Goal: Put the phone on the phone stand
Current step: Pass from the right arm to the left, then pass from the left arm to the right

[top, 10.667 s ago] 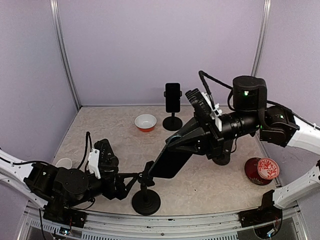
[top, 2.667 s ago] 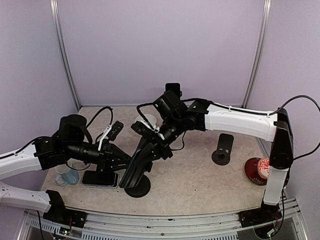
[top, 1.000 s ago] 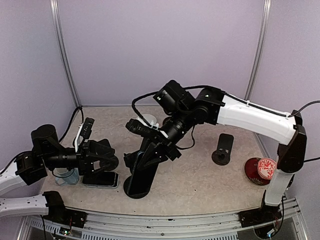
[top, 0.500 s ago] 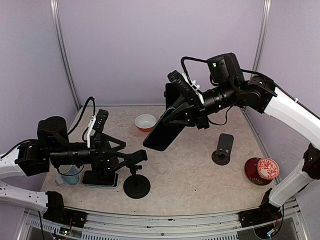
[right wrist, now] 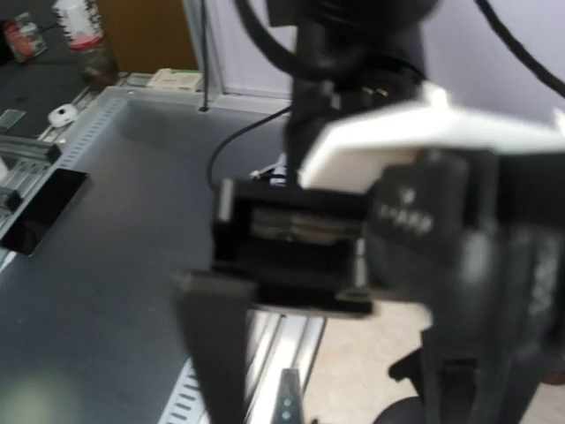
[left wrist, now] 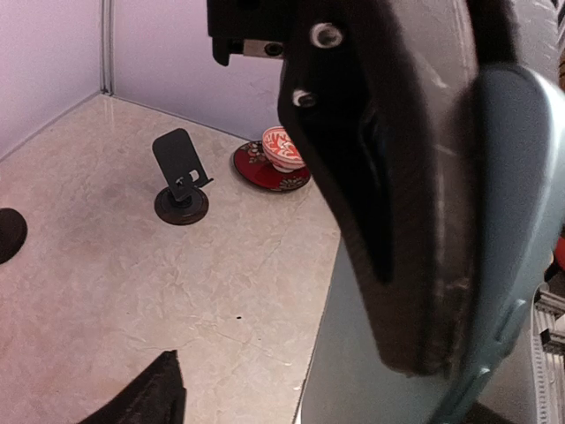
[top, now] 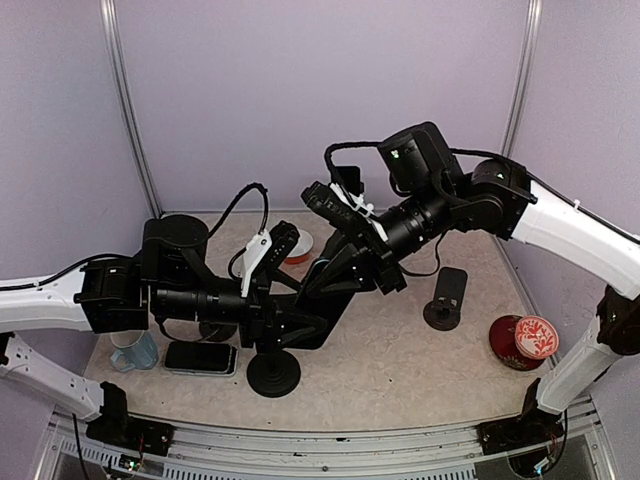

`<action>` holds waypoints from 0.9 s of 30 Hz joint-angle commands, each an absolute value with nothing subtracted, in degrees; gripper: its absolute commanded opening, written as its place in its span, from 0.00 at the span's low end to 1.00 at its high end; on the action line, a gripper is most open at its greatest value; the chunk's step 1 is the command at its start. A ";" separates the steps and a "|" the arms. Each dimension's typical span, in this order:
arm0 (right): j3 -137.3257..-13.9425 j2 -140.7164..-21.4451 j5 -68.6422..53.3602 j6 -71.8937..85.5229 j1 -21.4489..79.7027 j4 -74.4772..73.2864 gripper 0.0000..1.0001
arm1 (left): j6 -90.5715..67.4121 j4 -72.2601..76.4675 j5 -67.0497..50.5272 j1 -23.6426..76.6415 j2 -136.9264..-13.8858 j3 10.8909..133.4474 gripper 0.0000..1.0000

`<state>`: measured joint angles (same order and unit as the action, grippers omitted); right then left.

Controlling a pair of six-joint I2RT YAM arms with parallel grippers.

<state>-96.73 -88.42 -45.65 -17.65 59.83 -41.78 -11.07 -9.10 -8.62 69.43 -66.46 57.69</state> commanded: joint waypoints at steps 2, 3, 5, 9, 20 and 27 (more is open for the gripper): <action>-97.23 -84.81 -48.31 -17.89 60.12 -39.23 0.00 | -9.31 -7.76 -11.78 69.85 -66.34 59.24 0.41; -96.96 -84.41 -48.56 -17.75 60.12 -38.64 0.00 | -9.38 -7.55 -11.89 69.80 -66.23 58.93 0.27; -96.30 -83.75 -49.24 -17.27 60.12 -37.32 0.00 | -9.64 -6.95 -11.87 69.95 -65.71 58.29 0.01; -93.94 -82.68 -49.69 -13.33 60.16 -31.82 0.22 | -10.04 -4.59 -12.54 70.12 -64.05 56.79 0.00; -73.75 -72.80 -45.80 4.77 60.14 3.51 0.69 | -11.34 9.20 -11.34 70.66 -56.67 48.70 0.00; -72.10 -76.58 -45.78 11.92 60.16 13.61 0.68 | -12.12 11.39 -12.97 71.28 -59.57 48.61 0.00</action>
<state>-72.44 -74.24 -46.00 6.00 59.79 3.57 -11.29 4.71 -11.75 70.57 -58.50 48.51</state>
